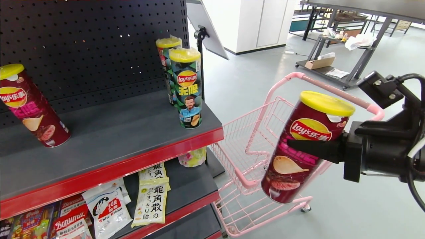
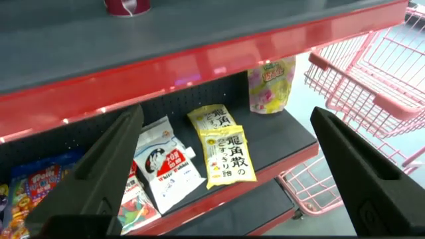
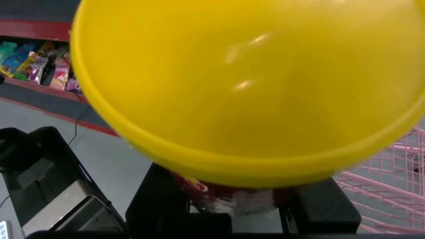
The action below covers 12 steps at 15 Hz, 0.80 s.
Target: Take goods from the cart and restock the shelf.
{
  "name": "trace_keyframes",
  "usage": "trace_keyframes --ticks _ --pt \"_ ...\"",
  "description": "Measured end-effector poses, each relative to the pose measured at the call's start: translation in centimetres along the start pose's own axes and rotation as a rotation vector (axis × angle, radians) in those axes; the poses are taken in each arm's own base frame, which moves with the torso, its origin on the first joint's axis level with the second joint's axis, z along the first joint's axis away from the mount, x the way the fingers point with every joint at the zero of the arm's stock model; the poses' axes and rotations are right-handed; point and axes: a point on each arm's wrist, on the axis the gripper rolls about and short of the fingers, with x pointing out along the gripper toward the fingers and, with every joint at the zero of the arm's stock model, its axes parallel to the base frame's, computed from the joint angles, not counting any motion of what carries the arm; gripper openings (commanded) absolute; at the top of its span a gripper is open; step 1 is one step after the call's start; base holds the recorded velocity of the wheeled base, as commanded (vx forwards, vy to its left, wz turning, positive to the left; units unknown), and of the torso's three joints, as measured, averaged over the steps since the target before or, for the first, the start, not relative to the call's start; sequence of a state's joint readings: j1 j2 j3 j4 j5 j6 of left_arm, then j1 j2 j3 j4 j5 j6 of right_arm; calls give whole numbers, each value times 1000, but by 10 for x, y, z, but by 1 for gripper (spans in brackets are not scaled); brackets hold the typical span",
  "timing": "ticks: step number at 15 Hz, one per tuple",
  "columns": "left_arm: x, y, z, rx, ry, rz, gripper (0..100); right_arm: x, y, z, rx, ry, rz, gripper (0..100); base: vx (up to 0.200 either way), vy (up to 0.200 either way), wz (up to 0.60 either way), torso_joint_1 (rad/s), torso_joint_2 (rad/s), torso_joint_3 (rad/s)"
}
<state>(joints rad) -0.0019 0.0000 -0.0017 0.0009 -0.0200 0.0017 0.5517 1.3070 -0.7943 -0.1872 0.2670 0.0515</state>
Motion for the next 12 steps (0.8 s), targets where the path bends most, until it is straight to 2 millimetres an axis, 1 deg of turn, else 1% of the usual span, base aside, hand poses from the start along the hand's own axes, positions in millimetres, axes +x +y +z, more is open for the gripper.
trace_keyframes --ticks 7,12 --pt "0 0 0 -2 0 1 100 1 0 1 -2 -2 -1 0 0 0 0 166 -394 -242" --pt "0 0 0 6 0 1 100 2 -1 1 -8 3 -2 0 0 0 0 11 -25 -11"
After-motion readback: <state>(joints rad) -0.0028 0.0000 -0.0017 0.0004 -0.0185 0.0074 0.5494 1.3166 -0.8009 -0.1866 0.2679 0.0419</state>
